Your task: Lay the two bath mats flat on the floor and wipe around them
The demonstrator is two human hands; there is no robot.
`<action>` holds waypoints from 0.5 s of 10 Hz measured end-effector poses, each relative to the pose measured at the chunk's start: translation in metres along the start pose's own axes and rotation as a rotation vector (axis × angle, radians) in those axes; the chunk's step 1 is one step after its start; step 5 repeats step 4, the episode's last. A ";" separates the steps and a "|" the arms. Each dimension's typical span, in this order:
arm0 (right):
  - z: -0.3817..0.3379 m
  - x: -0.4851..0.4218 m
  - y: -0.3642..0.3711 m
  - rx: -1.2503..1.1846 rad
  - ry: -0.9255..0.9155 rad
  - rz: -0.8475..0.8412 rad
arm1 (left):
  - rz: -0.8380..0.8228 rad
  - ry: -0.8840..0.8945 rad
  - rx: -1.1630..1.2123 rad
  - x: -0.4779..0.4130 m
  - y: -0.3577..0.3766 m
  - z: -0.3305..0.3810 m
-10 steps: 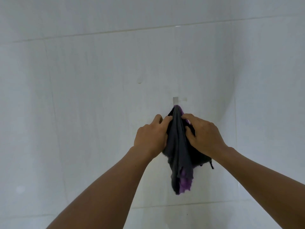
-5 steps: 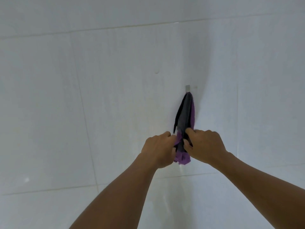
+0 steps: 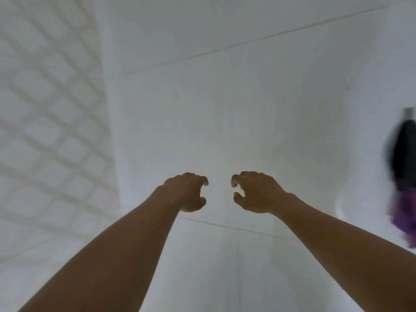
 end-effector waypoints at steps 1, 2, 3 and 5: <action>-0.065 -0.052 0.039 -0.082 -0.135 -0.111 | -0.090 -0.182 -0.054 0.029 0.016 -0.084; -0.131 -0.095 0.068 -0.124 -0.273 -0.190 | -0.159 -0.388 -0.086 0.069 0.025 -0.165; -0.193 -0.130 0.082 -0.197 -0.409 -0.223 | -0.200 -0.628 -0.070 0.121 0.023 -0.235; -0.239 -0.153 0.081 -0.229 -0.513 -0.271 | -0.195 -0.790 -0.128 0.157 0.008 -0.275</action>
Point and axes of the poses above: each hand's wrist, its own x-axis away from the middle knuckle, its own y-axis out of the palm, z = x × y, the point moved 9 cm from there along -x, towards the middle knuckle, and after that the axes turned 11 degrees about -x, right-handed, at the moved point
